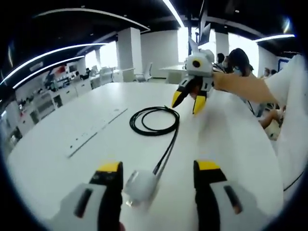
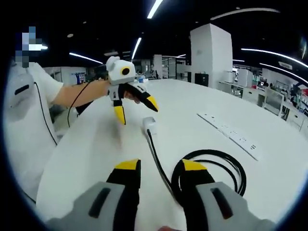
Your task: Plug the desk Type‑C cable into the charger adapter.
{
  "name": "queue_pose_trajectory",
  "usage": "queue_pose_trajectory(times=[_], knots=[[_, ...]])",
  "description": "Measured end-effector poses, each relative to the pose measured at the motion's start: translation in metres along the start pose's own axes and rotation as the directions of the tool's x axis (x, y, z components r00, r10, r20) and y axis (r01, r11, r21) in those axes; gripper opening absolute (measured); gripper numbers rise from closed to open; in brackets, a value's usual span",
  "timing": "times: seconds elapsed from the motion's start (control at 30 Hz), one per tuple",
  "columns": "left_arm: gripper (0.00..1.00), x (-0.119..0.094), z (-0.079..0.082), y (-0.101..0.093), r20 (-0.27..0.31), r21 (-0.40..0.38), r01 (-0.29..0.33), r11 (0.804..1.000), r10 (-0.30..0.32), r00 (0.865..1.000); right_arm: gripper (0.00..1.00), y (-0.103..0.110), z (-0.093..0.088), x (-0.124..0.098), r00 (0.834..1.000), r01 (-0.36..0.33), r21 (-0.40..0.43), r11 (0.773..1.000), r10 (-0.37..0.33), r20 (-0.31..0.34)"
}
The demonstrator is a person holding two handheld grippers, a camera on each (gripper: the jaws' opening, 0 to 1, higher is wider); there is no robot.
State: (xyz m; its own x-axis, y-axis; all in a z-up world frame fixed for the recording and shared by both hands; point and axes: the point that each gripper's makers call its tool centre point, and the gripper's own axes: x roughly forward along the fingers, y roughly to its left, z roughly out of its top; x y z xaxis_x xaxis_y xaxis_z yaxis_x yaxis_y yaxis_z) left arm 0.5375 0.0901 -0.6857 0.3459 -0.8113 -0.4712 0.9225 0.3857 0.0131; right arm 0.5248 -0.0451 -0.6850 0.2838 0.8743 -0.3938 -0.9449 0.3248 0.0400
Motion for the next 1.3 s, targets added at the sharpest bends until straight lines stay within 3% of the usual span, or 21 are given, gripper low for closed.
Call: queue_pose_trajectory(times=[0.13,0.17,0.47,0.57,0.83,0.93,1.3], knots=[[0.56,-0.006,0.013,-0.008,0.075,-0.020,0.033,0.999,-0.031,0.997,0.36,0.006,0.009,-0.003,0.999,-0.017,0.017,1.000,0.016,0.052],[0.56,-0.009,0.015,-0.008,0.083,-0.014,0.017,1.000,-0.016,0.996,0.36,0.006,0.010,-0.003,0.998,-0.013,0.016,1.000,0.012,0.054],[0.51,-0.015,0.016,-0.018,0.090,0.004,0.012,1.000,-0.012,0.996,0.37,0.014,0.011,-0.004,0.998,-0.009,0.012,1.000,0.008,0.062],[0.52,-0.018,0.019,-0.025,0.110,0.004,0.020,1.000,-0.020,0.994,0.37,0.022,0.017,-0.006,0.995,-0.026,0.017,1.000,0.024,0.094],[0.58,-0.025,0.029,-0.042,0.155,0.008,0.048,0.999,-0.049,0.987,0.40,0.029,0.026,-0.010,0.990,-0.042,0.026,0.999,0.038,0.137],[0.66,-0.027,0.030,-0.041,0.177,-0.014,0.058,0.998,-0.055,0.983,0.45,0.034,0.028,-0.009,0.987,-0.051,0.031,0.998,0.046,0.156],[0.70,-0.030,0.028,-0.037,0.191,-0.027,0.049,0.998,-0.043,0.981,0.58,0.041,0.034,-0.006,0.980,-0.074,0.037,0.997,0.066,0.186]])
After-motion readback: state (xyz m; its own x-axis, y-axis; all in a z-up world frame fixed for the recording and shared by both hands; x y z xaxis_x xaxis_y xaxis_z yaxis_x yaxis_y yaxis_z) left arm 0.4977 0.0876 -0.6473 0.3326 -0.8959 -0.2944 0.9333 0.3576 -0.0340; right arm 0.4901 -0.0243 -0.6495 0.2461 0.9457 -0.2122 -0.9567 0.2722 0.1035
